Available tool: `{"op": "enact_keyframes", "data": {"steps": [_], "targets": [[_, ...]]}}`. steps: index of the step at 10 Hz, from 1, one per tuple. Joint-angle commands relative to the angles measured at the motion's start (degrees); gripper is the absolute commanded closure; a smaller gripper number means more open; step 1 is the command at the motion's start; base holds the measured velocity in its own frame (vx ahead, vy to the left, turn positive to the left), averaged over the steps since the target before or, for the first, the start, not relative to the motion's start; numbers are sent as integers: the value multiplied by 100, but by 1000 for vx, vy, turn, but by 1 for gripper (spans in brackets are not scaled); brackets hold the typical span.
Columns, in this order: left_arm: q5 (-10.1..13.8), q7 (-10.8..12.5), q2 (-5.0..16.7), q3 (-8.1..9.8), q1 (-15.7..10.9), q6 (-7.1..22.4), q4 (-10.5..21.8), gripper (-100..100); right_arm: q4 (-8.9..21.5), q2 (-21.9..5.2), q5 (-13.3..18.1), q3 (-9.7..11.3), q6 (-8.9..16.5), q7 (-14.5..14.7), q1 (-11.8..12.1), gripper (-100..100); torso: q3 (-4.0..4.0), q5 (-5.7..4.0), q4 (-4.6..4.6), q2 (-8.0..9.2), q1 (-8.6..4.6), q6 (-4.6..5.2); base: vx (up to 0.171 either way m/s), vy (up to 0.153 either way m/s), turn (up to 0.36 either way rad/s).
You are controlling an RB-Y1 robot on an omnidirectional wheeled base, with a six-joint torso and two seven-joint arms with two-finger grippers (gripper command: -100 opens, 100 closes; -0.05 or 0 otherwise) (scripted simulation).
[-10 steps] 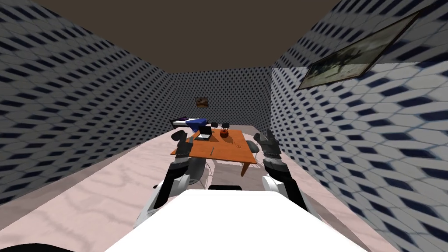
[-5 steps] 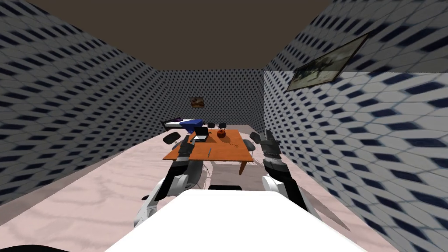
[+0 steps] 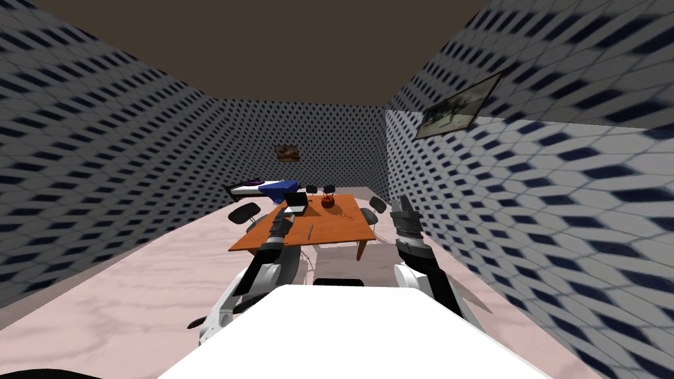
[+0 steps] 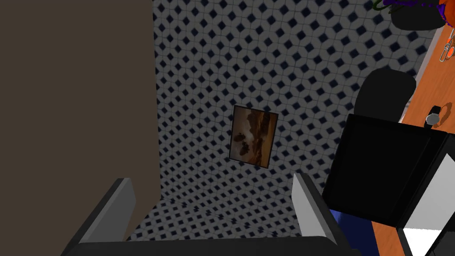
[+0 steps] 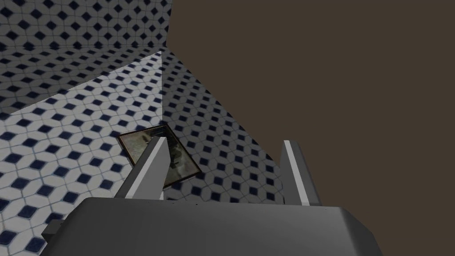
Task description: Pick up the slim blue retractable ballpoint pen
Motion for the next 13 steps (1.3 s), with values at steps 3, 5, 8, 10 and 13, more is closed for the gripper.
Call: {"op": "enact_keyframes", "data": {"steps": [3, 5, 8, 10, 13], "targets": [[370, 624, 232, 57, -152, 537, 553, -100, 0, 0, 0, -1, 0, 0, 1, 0, -1, 1, 0, -1, 2, -4, 12, 13, -204], [537, 917, 337, 91, -210, 823, 784, -100, 0, 0, 0, -1, 0, 0, 1, 0, 0, 0, 0, -1, 0, -5, 8, 9, -168], [709, 1343, 443, 126, -272, 1130, 1025, -100, 0, 0, 0, 0, 0, 0, 0, 0, 0, 0, 0, -1, 0, -1, 6, 11, -158], [885, 1663, 548, 162, -335, 1398, 1276, -100, 0, 0, 0, 0, 0, 0, 0, 0, -1, 0, 0, -1, 1, -1, 6, 12, -183], [1245, 2190, 764, 236, -468, 1938, 1733, -100, 0, 0, 0, -1, 0, 0, 1, 0, 0, 1, 0, 0, 0, -5, 8, 11, -201]]}}
